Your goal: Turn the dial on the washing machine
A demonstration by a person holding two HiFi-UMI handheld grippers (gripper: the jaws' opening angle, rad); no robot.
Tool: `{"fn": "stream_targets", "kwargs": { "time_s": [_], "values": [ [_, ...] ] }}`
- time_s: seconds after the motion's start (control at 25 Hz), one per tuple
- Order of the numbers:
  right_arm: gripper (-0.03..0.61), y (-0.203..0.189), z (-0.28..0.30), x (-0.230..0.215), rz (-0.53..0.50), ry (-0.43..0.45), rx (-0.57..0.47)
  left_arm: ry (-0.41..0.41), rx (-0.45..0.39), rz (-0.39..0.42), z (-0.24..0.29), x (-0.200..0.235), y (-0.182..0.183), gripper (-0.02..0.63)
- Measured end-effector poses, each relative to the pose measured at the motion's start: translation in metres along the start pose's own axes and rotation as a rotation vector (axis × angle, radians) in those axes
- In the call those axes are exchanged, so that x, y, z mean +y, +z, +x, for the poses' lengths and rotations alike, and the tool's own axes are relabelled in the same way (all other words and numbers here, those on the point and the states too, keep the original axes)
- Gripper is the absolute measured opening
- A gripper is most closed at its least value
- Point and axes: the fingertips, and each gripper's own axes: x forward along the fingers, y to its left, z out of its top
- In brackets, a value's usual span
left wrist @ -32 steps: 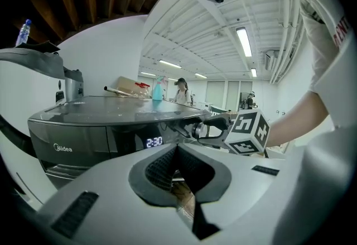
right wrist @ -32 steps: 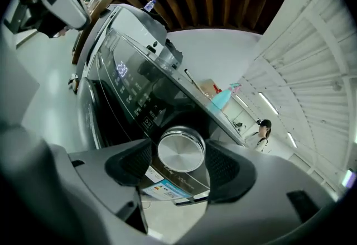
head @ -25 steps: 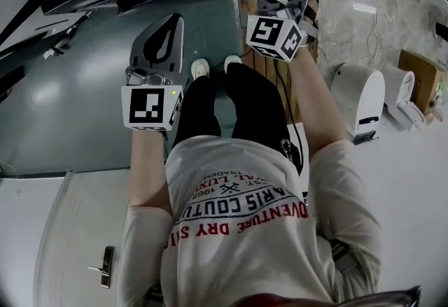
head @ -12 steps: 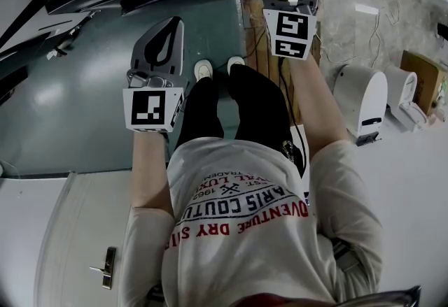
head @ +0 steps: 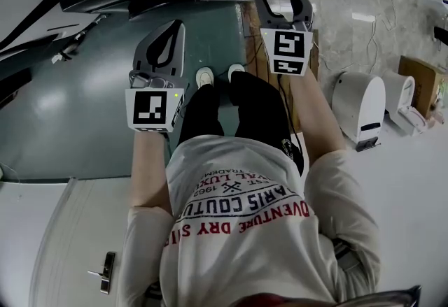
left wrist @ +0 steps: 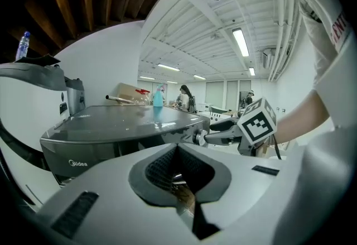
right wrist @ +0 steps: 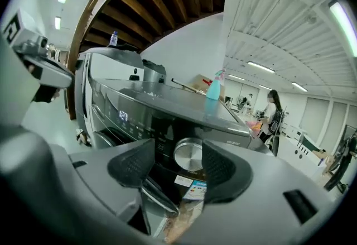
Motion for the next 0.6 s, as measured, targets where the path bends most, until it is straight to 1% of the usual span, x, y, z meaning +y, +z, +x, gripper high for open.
{"fn": "stream_targets", "kwargs": {
  "time_s": [0.04, 0.12, 0.2, 0.28, 0.4, 0.52, 0.6],
  "values": [
    [0.275, 0.006, -0.008, 0.004, 0.014, 0.021, -0.009, 0.002, -0.008, 0.008, -0.003, 0.001, 0.006, 0.015],
    [0.224, 0.018, -0.024, 0.01, 0.052, 0.062, -0.035, 0.004, -0.031, 0.025, -0.01, 0.002, 0.02, 0.015],
    [0.197, 0.034, -0.041, 0.012, 0.104, 0.09, -0.07, -0.002, -0.057, 0.044, -0.016, 0.001, 0.037, 0.015],
    [0.163, 0.052, -0.056, 0.013, 0.139, 0.098, -0.102, -0.008, -0.083, 0.066, -0.023, 0.0, 0.053, 0.015],
    [0.073, 0.077, -0.081, 0.015, 0.153, 0.093, -0.137, -0.003, -0.116, 0.072, -0.04, 0.0, 0.077, 0.015],
    [0.05, 0.101, -0.102, 0.017, 0.152, 0.083, -0.161, 0.004, -0.145, 0.074, -0.058, 0.003, 0.099, 0.015],
    [0.044, 0.118, -0.114, 0.019, 0.147, 0.09, -0.189, 0.013, -0.16, 0.1, -0.068, 0.009, 0.111, 0.015]
  ]
}}
